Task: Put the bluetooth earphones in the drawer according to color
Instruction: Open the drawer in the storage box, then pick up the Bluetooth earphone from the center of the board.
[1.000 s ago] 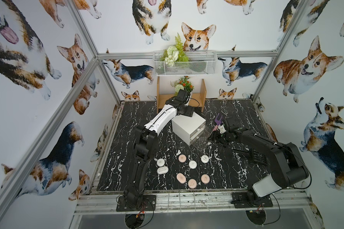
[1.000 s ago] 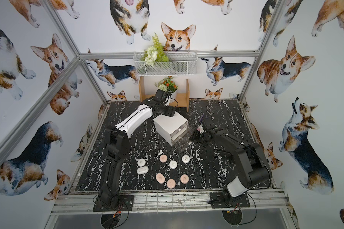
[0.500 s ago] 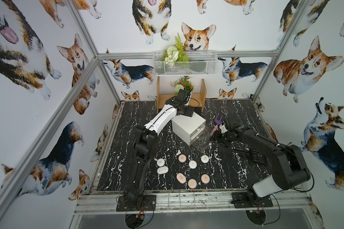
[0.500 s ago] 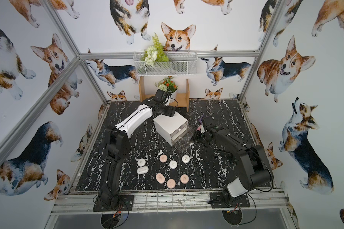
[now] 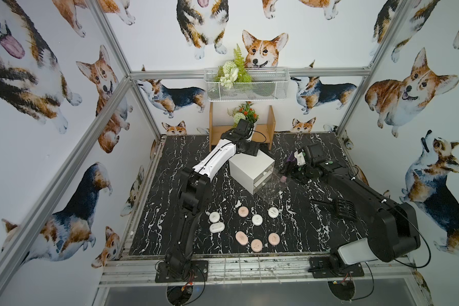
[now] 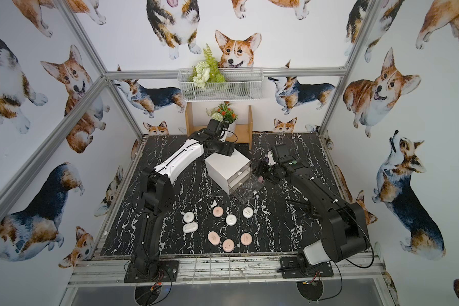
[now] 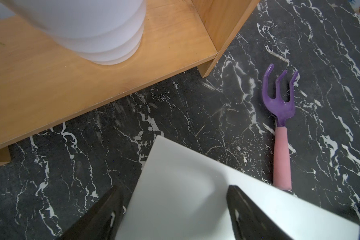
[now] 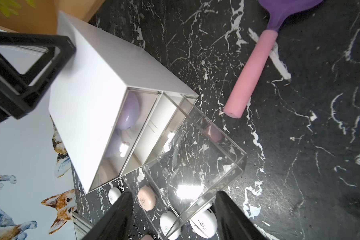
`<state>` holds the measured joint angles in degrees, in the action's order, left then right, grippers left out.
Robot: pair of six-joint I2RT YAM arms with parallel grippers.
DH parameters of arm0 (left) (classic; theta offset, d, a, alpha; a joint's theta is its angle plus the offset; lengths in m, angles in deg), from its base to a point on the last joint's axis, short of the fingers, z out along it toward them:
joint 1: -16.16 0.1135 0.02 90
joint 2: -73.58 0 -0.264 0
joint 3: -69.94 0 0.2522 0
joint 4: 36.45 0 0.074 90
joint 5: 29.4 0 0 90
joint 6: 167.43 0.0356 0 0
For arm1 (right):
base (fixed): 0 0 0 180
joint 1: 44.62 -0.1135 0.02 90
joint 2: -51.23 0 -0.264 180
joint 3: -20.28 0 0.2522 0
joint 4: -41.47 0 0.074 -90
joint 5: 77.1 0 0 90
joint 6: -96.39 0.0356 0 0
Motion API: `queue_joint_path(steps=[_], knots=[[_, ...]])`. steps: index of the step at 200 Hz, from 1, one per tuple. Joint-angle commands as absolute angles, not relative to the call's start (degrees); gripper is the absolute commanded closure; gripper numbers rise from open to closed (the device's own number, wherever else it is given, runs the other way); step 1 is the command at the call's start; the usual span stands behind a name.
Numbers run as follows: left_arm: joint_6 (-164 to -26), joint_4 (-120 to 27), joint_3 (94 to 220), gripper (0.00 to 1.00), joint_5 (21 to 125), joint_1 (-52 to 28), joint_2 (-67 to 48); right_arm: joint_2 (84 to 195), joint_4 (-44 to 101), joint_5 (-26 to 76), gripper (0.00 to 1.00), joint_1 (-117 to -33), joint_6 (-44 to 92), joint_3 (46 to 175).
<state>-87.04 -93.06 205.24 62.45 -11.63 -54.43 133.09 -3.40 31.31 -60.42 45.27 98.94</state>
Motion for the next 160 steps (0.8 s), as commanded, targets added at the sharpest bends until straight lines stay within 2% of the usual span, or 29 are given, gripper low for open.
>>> queue_joint_path(steps=[1, 55, 74, 120, 160], knots=[[-85.68, -106.24, 205.94, 0.11, 59.72, -11.88, -54.06, 130.54, -7.07, 29.65, 0.31, -60.66, 44.77, 99.23], [-88.08, -103.25, 206.06, 0.05, 50.76, -12.41, -39.95, 122.46, -9.70, 26.93, 0.31, -60.62, 45.01, 96.32], [-89.46, -104.46, 202.36, 0.04, 47.46, -12.56, -33.19, 120.37, -9.81, 26.76, 0.30, -60.63, 45.23, 94.90], [-97.77, -103.76, 172.10, 0.06, 43.21, -17.06, -11.87, 116.67, -9.07, 27.30, 0.30, -60.61, 45.81, 91.12], [-111.59, -98.24, 150.50, 0.07, 42.26, -30.60, -1.53, 115.76, -8.68, 27.97, 0.31, -60.60, 45.72, 89.29]])
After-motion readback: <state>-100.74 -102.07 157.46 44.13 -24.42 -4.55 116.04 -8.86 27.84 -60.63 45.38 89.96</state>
